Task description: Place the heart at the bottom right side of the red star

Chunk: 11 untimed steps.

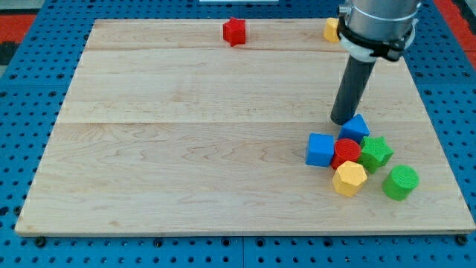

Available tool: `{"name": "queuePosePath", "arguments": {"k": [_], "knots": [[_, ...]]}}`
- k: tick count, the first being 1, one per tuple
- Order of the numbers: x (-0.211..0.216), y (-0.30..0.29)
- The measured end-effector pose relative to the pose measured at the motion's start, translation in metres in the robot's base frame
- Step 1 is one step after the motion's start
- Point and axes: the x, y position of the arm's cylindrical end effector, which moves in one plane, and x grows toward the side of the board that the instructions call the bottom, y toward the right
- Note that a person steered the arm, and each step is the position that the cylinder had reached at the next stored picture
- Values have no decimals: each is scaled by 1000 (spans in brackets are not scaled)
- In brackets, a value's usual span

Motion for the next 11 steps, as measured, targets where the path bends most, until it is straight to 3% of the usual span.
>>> {"name": "queuePosePath", "arguments": {"k": [1, 3, 4, 5, 6, 7, 8, 9, 11], "knots": [[-1, -4], [-63, -3], [-123, 37], [-168, 121], [-235, 110], [-246, 29], [-205, -66], [-148, -87], [-137, -172]]}}
